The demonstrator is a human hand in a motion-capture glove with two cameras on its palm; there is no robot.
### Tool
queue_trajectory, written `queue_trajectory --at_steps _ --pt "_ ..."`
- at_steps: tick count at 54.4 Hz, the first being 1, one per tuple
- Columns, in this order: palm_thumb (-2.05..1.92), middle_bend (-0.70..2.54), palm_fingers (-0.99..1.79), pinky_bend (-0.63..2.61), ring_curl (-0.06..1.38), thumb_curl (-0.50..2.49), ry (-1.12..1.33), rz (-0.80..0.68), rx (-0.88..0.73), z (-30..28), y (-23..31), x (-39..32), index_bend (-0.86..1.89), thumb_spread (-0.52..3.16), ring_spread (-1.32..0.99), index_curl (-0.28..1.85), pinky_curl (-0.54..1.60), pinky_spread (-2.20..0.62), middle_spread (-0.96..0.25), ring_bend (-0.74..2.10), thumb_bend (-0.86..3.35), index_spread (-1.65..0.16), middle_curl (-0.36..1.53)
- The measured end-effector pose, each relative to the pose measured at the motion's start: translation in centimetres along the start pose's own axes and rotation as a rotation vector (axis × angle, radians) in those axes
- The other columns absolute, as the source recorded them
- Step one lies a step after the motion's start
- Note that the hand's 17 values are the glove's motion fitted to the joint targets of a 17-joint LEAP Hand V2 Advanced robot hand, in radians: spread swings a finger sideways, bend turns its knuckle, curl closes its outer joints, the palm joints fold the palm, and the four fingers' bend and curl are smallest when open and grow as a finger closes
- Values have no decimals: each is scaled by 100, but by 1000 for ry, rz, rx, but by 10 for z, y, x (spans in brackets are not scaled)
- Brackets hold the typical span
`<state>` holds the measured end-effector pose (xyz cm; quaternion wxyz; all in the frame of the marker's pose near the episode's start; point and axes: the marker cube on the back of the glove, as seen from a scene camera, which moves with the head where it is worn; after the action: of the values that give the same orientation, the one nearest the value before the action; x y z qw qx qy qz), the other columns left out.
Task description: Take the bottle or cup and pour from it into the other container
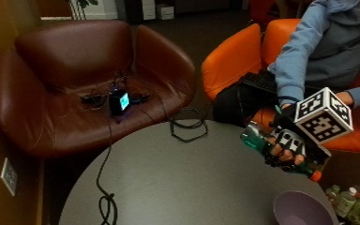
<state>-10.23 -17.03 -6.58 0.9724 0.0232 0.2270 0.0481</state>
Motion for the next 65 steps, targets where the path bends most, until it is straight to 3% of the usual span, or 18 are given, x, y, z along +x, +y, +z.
queue_trajectory --at_steps 13,26,44,65 --pt "98 20 102 28 40 71 367 -32 28 -4 0 -16 10 49 -24 25 37 -17 -14 35 -4 -25 51" --pt "98 20 102 27 40 71 583 -89 68 -8 -1 -40 10 49 -24 25 37 -17 -14 35 -3 -25 51" --pt "97 21 103 28 41 71 700 -130 103 -9 -1 -62 10 50 -24 25 37 -17 -14 35 -4 -25 51" --pt "96 20 105 29 40 71 620 -90 58 -2 2 -48 10 51 -23 25 38 -17 -14 36 -3 -25 50"
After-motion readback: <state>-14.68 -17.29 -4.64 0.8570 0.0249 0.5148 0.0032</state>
